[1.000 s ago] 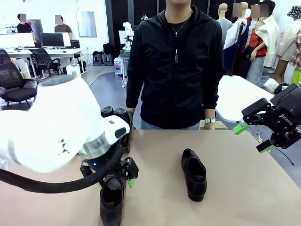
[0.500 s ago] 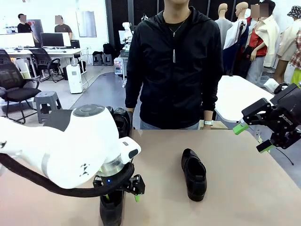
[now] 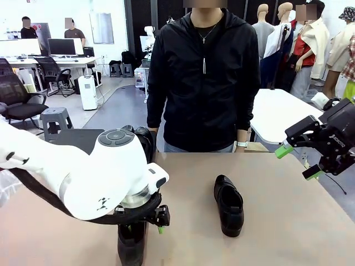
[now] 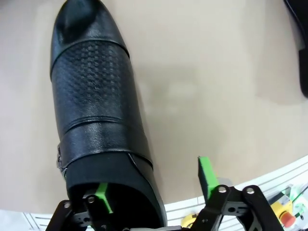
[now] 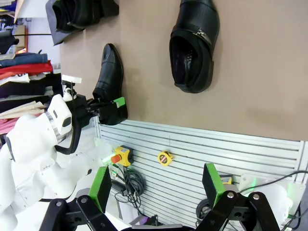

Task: Organize the shoes by placing them on the stand.
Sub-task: Place the Shoe from the middle of the table onto the Shoes Stand.

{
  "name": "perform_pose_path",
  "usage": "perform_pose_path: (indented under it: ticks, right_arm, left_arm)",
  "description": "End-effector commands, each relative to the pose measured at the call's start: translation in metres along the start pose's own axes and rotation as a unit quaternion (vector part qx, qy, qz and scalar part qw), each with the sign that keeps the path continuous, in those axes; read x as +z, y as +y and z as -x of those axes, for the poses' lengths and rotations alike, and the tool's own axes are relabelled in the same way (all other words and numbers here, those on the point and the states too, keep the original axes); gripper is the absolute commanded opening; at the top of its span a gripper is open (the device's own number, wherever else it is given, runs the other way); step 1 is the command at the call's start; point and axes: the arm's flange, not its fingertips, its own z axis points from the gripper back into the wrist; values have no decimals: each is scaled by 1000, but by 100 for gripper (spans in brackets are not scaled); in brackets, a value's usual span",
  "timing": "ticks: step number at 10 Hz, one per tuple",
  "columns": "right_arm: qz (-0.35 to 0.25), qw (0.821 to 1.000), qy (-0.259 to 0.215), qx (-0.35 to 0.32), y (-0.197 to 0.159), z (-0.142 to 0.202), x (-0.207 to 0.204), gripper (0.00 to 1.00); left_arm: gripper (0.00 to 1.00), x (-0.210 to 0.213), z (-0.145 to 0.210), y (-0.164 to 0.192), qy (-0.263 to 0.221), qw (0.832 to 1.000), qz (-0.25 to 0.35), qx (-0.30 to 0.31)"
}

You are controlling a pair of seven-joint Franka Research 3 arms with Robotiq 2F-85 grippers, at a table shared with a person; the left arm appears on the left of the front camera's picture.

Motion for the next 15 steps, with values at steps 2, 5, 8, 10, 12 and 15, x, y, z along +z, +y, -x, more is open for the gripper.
perform_pose_path:
  ticks: [2,5,8,10,12,15]
  right_arm:
    - [-12,1000,2,9,1,-2,2,100]
    - [-12,1000,2,9,1,-2,2,100]
    - [-12,1000,2,9,1,-2,2,100]
    - [-12,1000,2,9,1,-2,2,100]
    - [-12,1000,2,9,1,-2,2,100]
    - [-12,1000,2,9,1,-2,2,100]
  left_arm:
    - [0,-1,-5,-6,-11,1000,-18,17]
    - [0,1,-5,0,-6,999,-21,26]
    - [0,11,-4,4,2,999,-27,24]
    - [0,48,4,12,15,999,-29,-5]
    - [0,129,23,31,-17,998,22,-56]
    - [0,234,52,65,-106,981,67,-147]
